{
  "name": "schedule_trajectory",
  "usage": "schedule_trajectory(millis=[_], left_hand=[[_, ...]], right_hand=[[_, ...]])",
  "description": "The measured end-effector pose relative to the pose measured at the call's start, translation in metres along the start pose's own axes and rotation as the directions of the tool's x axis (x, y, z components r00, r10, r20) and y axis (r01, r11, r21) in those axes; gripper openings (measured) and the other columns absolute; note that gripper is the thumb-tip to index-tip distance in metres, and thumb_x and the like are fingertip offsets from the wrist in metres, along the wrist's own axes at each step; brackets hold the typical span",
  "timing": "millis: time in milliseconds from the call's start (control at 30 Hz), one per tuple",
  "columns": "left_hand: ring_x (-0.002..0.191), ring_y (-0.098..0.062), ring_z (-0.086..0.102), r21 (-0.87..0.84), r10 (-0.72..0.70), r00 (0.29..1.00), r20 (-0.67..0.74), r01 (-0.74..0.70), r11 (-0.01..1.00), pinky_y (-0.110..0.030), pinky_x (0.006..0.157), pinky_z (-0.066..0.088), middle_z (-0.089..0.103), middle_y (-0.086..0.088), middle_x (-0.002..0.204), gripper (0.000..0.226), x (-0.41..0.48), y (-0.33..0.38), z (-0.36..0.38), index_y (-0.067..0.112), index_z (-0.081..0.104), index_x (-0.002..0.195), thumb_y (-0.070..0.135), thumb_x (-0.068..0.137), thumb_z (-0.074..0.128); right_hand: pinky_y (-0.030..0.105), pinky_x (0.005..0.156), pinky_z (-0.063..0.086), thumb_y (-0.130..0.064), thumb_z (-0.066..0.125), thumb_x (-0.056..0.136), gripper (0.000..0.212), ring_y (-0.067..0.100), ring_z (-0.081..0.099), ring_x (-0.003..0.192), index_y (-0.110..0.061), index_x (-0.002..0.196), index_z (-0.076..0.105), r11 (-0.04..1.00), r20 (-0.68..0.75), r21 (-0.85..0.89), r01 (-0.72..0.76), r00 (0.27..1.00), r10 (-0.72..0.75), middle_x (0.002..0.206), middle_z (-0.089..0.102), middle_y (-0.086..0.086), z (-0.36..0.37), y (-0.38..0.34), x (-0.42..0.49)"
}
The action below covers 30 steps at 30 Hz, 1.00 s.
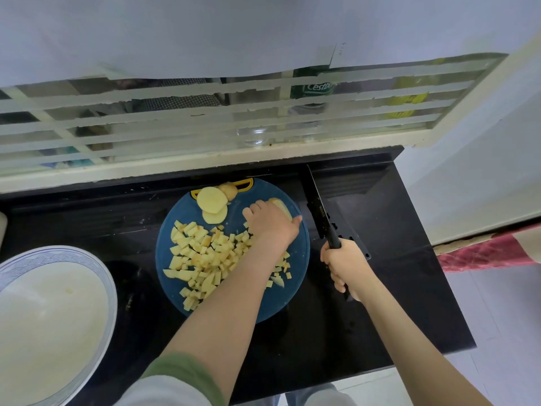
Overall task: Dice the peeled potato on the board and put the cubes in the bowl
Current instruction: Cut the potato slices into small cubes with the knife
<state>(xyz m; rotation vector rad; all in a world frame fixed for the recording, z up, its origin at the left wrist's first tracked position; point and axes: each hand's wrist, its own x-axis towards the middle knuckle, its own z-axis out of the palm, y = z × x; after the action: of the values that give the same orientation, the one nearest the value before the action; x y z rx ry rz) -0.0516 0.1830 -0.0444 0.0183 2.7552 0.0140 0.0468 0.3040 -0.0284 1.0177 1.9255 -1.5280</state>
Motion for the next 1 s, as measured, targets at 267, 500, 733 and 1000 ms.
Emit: schedule_trajectory(millis=[267,500,733,1000], left_hand=[[0.118,-0.026,0.038,0.063,0.415,0.900,-0.132,-0.410,0.910,-0.041,0.094,0.029,0.041,-0.007,0.128,0.058,0.013,-0.008,0.002,0.013,0.041,0.130,0.046,0.085,0.055],[0.120,-0.022,0.036,0.163,0.589,0.804,-0.082,-0.572,0.804,-0.040,0.099,0.025,0.041,-0.002,0.128,0.051,0.034,-0.042,-0.009,0.017,0.042,0.131,0.044,0.089,0.054],[0.120,-0.019,0.037,0.078,0.597,0.801,-0.035,-0.594,0.801,-0.037,0.103,0.022,0.043,0.001,0.126,0.046,0.042,-0.065,-0.014,0.018,0.043,0.132,0.040,0.093,0.053],[0.120,-0.019,0.038,-0.059,0.551,0.832,-0.067,-0.555,0.830,-0.035,0.107,0.018,0.046,0.000,0.122,0.044,0.041,-0.065,-0.002,0.017,0.049,0.129,0.034,0.090,0.059]], right_hand=[[0.022,0.035,0.028,-0.002,0.045,0.088,0.008,0.017,0.028,0.034,-0.007,0.083,0.049,0.999,0.006,-0.011,0.032,0.999,-0.032,0.056,0.037,0.008,-0.006,-0.001,0.008],[0.022,0.035,0.028,-0.006,0.047,0.092,0.009,0.014,0.029,0.033,-0.007,0.085,0.051,1.000,0.048,-0.015,0.025,0.999,-0.025,0.056,0.039,0.007,0.008,-0.009,0.011],[0.024,0.038,0.028,-0.011,0.046,0.093,0.012,0.012,0.031,0.035,-0.008,0.083,0.052,0.993,0.028,-0.087,0.083,0.996,-0.081,0.058,0.042,0.005,0.029,-0.011,0.015],[0.029,0.051,0.041,-0.015,0.044,0.096,0.020,0.017,0.048,0.057,-0.011,0.080,0.053,0.924,-0.051,-0.364,0.114,0.989,-0.142,0.068,0.052,0.005,0.044,-0.006,0.024]])
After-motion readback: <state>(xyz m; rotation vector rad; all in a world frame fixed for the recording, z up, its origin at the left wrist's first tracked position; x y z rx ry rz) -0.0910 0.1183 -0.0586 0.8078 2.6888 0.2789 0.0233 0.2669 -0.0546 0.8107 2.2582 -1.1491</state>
